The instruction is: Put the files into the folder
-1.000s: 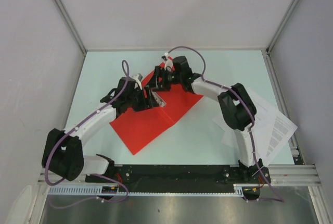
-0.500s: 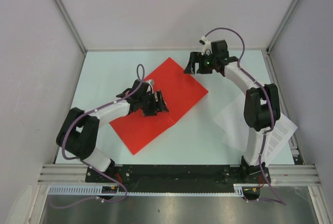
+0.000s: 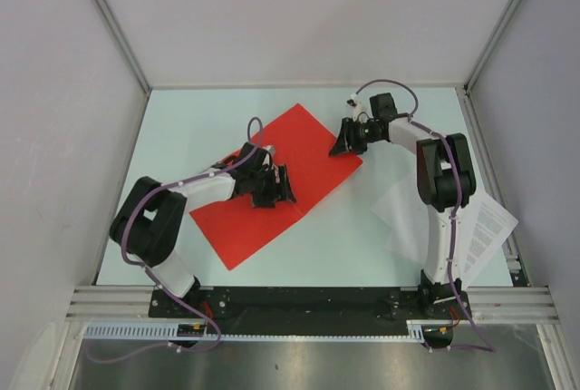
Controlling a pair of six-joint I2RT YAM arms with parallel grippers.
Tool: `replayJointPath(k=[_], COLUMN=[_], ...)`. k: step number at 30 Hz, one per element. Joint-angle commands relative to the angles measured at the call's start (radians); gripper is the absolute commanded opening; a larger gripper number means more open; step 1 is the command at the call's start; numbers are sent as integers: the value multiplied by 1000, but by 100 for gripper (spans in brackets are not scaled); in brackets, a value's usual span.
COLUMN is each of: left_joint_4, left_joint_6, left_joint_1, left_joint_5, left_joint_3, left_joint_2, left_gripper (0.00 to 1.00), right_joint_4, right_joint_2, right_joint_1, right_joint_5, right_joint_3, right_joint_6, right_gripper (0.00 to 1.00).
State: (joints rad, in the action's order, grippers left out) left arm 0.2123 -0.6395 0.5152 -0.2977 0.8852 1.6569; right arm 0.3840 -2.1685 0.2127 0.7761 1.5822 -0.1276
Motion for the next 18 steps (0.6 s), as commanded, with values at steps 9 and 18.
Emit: replayJointPath(k=[9,18], left_joint_4=[125,110], left_joint_6=[100,115], left_joint_1=[5,5], left_joint_5=[121,59], left_joint_3=[90,97], left_joint_2=[-170,-209], left_gripper=[79,80], right_joint_4=[-375,-481], right_joint_2=[324,430], right_joint_1=[23,182], right_joint_5=[-148,-304], right_joint_3=[-468,-613], right_joint_6=[-466,-587], right_gripper=[0,15])
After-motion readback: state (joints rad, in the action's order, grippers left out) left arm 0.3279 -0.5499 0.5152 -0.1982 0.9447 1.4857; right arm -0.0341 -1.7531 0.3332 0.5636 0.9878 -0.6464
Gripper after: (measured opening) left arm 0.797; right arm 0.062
